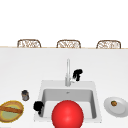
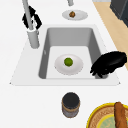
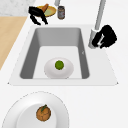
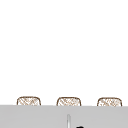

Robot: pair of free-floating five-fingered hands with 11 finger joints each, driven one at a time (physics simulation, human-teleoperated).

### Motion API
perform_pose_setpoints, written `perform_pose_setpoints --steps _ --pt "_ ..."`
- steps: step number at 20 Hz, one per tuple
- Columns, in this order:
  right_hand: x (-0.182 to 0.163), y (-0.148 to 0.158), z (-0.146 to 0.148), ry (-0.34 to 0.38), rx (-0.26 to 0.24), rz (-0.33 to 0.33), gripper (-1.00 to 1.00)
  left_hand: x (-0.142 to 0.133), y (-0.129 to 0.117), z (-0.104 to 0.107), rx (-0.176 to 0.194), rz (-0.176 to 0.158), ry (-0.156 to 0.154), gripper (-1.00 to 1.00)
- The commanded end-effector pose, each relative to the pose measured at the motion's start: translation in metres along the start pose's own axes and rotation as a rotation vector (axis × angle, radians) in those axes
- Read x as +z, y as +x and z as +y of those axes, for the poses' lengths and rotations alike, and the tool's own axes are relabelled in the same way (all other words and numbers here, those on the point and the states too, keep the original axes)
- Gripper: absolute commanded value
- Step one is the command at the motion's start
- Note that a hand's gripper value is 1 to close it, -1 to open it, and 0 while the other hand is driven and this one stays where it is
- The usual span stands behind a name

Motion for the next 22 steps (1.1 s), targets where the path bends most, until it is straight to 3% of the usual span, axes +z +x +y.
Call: perform_pose_setpoints --steps 1,5,22 --pt "-0.002 0.029 -0.009 0.087 -0.008 0.023 1.00 0.000 0.000 0.000 0.000 0.000 0.000 0.00" --pt "-0.006 0.026 -0.005 0.101 -0.033 0.024 1.00 0.000 0.000 0.000 0.000 0.000 0.000 0.00" --pt "0.001 0.047 -0.018 0.073 0.029 0.103 1.00 0.000 0.000 0.000 0.000 0.000 0.000 0.00"
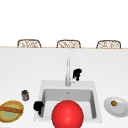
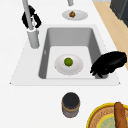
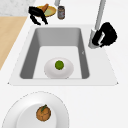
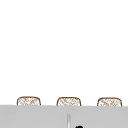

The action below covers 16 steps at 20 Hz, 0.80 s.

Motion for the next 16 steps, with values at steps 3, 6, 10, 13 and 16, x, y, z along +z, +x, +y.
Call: perform_pose_setpoints --steps 3,6,10,13,16 --pt "0.005 0.034 -0.016 0.059 -0.002 0.017 1.00 0.000 0.000 0.000 0.000 0.000 0.000 0.00" --pt "0.005 0.035 -0.012 0.065 -0.009 0.031 1.00 0.000 0.000 0.000 0.000 0.000 0.000 0.00" --pt "0.005 0.038 -0.009 0.075 -0.001 0.045 1.00 0.000 0.000 0.000 0.000 0.000 0.000 0.00" --pt "0.004 0.041 -0.007 0.083 0.007 0.056 1.00 0.000 0.000 0.000 0.000 0.000 0.000 0.00" --pt "-0.006 0.041 0.000 0.085 0.023 0.068 1.00 0.000 0.000 0.000 0.000 0.000 0.000 0.00"
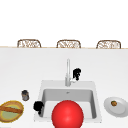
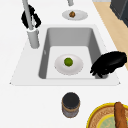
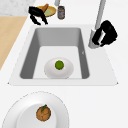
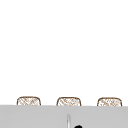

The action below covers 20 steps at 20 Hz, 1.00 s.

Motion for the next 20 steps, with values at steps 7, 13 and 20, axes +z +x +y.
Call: perform_pose_setpoints --steps 7,13,20 --pt "0.004 0.012 -0.010 0.019 -0.005 0.002 -1.00 0.000 0.000 0.000 0.000 0.000 0.000 0.00" --pt "0.031 0.010 -0.031 0.014 -0.017 0.009 -1.00 0.000 0.000 0.000 0.000 0.000 0.000 0.00" --pt "0.054 0.015 -0.040 0.025 -0.013 -0.004 -1.00 0.000 0.000 0.000 0.000 0.000 0.000 0.00"
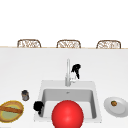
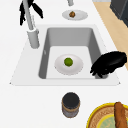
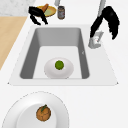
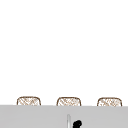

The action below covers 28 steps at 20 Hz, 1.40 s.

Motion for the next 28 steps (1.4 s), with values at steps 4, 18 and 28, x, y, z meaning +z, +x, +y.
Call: perform_pose_setpoints --steps 4,18,28 --pt "0.021 -0.007 -0.010 -0.010 -0.029 -0.025 -1.00 0.000 0.000 0.000 0.000 0.000 0.000 0.00" --pt "0.065 -0.063 -0.028 -0.041 -0.094 -0.118 -1.00 0.000 0.000 0.000 0.000 0.000 0.000 0.00" --pt "0.089 -0.090 -0.005 -0.051 -0.080 -0.137 -1.00 0.000 0.000 0.000 0.000 0.000 0.000 0.00"
